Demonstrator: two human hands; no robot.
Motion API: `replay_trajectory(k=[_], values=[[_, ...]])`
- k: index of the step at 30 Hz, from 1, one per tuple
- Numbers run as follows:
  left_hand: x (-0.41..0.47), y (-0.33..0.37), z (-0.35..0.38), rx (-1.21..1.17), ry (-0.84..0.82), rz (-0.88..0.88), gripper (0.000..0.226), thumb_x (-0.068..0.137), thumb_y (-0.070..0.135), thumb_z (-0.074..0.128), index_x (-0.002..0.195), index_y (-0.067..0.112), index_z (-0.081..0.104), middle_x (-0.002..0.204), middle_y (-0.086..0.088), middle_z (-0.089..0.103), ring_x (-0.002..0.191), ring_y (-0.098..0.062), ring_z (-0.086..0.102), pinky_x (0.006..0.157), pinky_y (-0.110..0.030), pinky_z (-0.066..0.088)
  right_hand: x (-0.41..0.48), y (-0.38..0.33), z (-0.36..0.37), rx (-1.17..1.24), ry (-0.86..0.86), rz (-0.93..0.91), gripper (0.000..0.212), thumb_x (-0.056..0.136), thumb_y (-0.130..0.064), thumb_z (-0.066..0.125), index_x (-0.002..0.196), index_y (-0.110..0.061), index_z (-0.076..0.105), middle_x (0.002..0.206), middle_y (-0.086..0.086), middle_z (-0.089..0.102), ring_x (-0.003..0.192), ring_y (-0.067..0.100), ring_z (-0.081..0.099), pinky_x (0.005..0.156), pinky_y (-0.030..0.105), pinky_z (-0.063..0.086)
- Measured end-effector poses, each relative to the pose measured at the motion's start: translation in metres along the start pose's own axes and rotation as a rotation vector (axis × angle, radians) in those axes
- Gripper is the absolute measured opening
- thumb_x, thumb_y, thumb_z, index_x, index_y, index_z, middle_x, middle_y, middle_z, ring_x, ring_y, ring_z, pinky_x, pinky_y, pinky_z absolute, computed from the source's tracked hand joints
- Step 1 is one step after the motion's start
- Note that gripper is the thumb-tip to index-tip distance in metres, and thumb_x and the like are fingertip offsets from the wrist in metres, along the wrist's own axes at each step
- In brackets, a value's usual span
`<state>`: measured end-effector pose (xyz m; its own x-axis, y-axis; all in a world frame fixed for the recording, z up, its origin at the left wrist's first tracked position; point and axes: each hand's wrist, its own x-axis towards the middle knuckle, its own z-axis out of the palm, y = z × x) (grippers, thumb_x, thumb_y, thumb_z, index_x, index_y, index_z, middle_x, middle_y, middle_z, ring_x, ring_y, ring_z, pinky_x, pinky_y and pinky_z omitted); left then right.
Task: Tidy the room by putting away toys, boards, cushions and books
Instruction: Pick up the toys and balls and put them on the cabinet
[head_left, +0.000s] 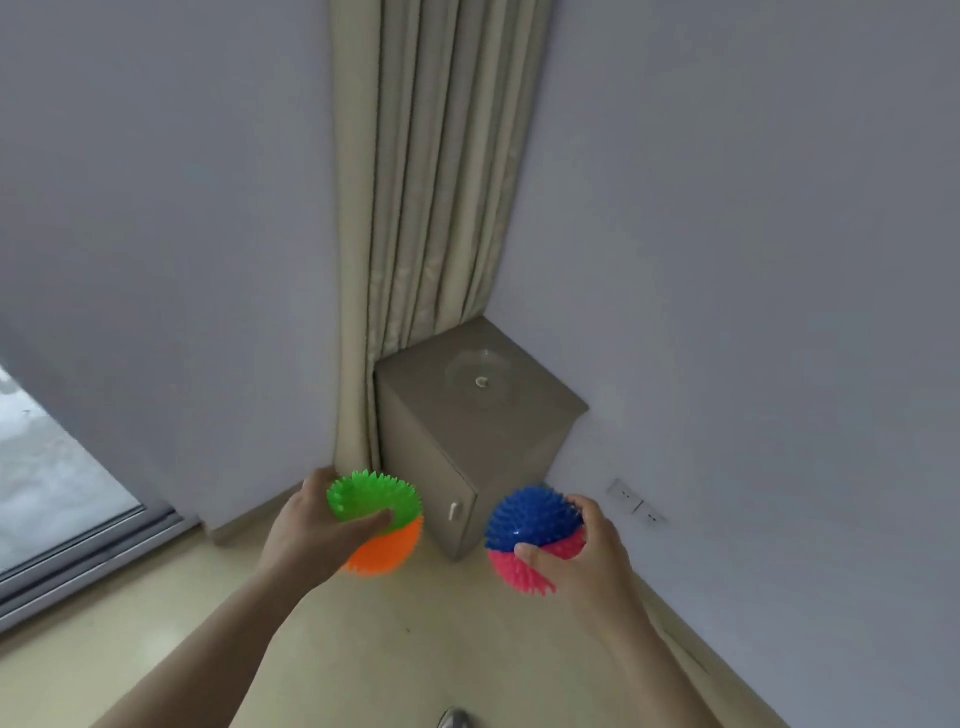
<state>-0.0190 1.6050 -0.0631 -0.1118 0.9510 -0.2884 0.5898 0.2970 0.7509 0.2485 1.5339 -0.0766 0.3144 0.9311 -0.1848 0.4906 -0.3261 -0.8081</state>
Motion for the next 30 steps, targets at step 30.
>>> replay_trajectory(k=[30], values=[[0.413,0.14,0.198,0.179,-0.127,-0.277,0.077,0.064,0.046,0.082,0.121,0.012,0.043,0.115,-0.011,0.053,0.097,-0.032,0.057,0.076,-0.039,0.052,0.536,0.035,0.031,-0.454,-0.361,0.113,0.083,0.07,-0.036,0.079,0.136,-0.015,0.033,0.133,0.007,0.033,0.108,0.024,0.053,0.079,0.028,0.047]])
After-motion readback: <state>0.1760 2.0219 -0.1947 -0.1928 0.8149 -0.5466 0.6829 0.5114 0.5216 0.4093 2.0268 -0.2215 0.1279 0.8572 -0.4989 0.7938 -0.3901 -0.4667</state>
